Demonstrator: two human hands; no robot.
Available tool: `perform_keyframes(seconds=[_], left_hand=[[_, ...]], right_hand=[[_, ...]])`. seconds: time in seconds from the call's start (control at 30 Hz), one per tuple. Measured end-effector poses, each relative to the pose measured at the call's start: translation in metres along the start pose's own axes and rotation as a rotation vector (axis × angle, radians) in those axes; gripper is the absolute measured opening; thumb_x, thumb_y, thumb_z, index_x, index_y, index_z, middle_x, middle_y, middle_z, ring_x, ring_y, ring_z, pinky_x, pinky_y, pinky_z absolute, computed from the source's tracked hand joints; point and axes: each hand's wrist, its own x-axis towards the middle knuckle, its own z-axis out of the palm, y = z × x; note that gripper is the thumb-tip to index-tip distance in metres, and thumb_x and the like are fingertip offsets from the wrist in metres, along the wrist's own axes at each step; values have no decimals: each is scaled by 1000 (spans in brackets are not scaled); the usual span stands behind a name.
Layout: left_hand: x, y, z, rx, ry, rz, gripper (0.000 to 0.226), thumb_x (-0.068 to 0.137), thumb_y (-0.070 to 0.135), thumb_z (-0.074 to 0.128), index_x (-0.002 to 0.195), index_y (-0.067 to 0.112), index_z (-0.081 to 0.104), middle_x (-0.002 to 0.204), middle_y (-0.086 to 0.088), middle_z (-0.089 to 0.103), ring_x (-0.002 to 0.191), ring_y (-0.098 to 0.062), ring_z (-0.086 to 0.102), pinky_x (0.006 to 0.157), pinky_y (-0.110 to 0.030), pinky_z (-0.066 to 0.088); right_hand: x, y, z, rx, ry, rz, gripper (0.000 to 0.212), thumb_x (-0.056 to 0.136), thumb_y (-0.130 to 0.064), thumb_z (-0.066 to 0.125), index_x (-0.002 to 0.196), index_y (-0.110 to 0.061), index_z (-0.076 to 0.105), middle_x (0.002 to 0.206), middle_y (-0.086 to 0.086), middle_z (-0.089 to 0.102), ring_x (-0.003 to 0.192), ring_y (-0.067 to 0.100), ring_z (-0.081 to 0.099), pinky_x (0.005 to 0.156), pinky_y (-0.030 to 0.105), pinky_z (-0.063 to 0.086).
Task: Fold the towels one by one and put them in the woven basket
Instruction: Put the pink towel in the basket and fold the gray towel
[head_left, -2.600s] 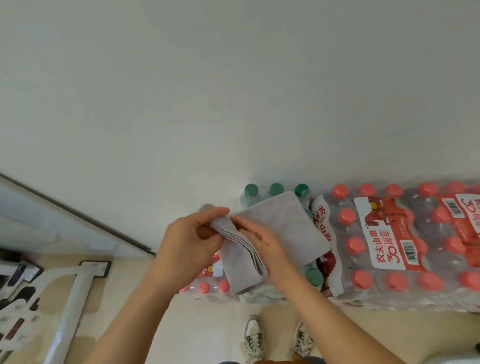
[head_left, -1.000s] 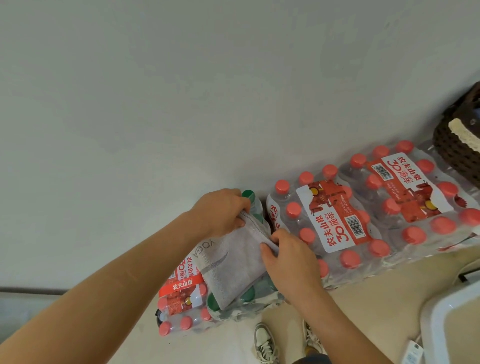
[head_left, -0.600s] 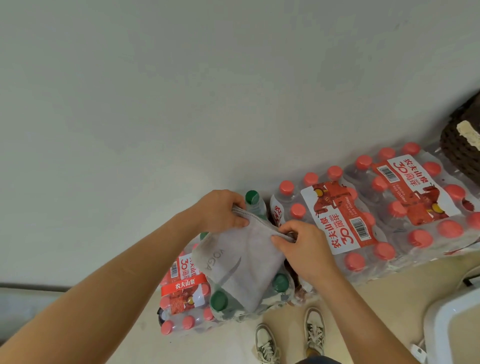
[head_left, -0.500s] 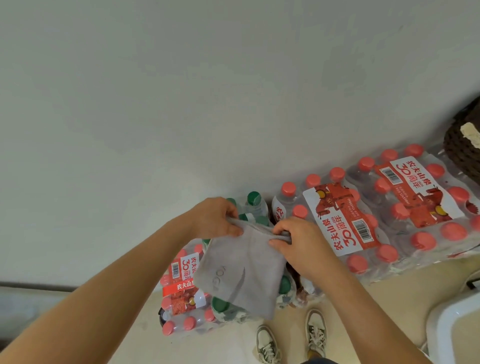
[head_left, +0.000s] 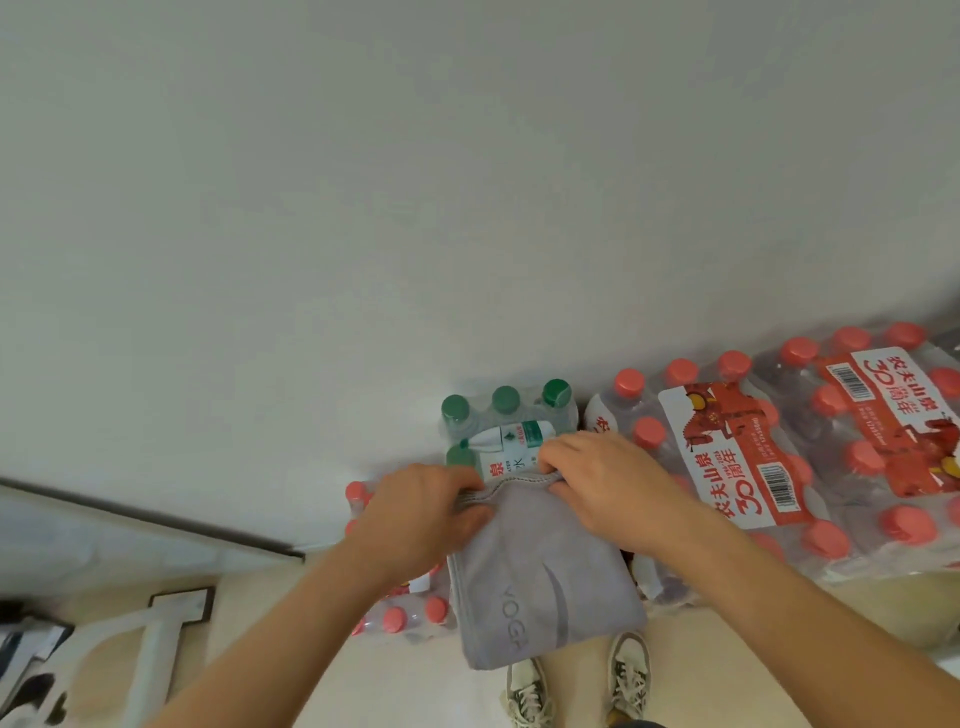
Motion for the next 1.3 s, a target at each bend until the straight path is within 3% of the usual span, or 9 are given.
perform_keyframes(seconds=[0.17, 0.33, 0.5, 0.7, 0.87, 0.93, 1.03, 1.13, 1.3], left_hand=[[-2, -4, 5, -219, 98, -171, 16, 87, 35, 63, 99, 28, 70, 90, 11, 70, 77, -7, 57, 66, -21, 40], [-3, 0, 10, -231, 143, -239, 21, 85, 33, 66, 104, 26, 70, 95, 7, 68, 78, -8, 52, 72, -22, 40], [2, -10, 10, -222, 26, -309, 37, 80, 44, 70, 115, 31, 64, 111, 9, 63, 94, -9, 55, 81, -22, 43], [4, -15, 8, -440, -160, -374, 35, 72, 36, 81, 97, 28, 58, 89, 10, 58, 75, -6, 55, 61, -21, 43], [3, -12, 5, -475, -203, -347, 21, 69, 30, 82, 78, 23, 64, 79, 8, 67, 72, -10, 60, 69, -28, 51], [3, -10, -5, -457, -151, -320, 22, 68, 30, 82, 76, 25, 62, 77, 11, 64, 72, -9, 58, 63, -21, 44], [-4, 1, -37, -430, 170, -193, 21, 68, 28, 82, 75, 27, 63, 75, 14, 65, 76, -4, 59, 63, -10, 39], [-11, 9, -57, -304, 482, 59, 25, 68, 15, 81, 78, 27, 61, 78, 17, 62, 79, -4, 54, 69, -12, 41], [-13, -5, -11, -28, 399, 235, 37, 59, 0, 62, 80, 27, 49, 82, 11, 57, 77, -14, 50, 63, -30, 43]], right_hand=[[3, 1, -6, 45, -26, 91, 17, 97, -30, 48, 108, -19, 54, 108, -1, 60, 90, 22, 59, 74, 39, 47], [13, 1, -10, 29, -63, 160, 20, 94, -34, 54, 109, -21, 60, 112, -3, 55, 97, 18, 56, 80, 35, 47], [13, 2, -12, 136, -116, 256, 22, 88, -32, 64, 107, -23, 57, 113, -3, 52, 100, 14, 52, 87, 32, 47], [22, -1, -20, 75, -304, 296, 31, 86, -28, 66, 115, -23, 58, 124, 0, 56, 107, 17, 53, 90, 32, 46], [28, -7, -30, 62, -424, 258, 27, 87, -20, 64, 114, -20, 62, 125, 2, 52, 107, 18, 53, 90, 28, 46], [25, -8, -41, 124, -365, 237, 18, 84, -18, 65, 101, -25, 63, 115, -5, 57, 99, 11, 53, 76, 17, 42], [17, -10, -77, 305, -88, 221, 23, 81, -12, 65, 81, -33, 57, 85, -16, 60, 74, -1, 54, 60, 13, 35], [6, -16, -99, 309, 150, 104, 30, 80, -9, 64, 99, -31, 56, 89, -17, 57, 81, 0, 51, 68, 15, 40], [-17, -11, -39, -111, 156, -81, 41, 71, -3, 72, 105, -23, 62, 94, -9, 56, 85, 13, 50, 72, 31, 45]])
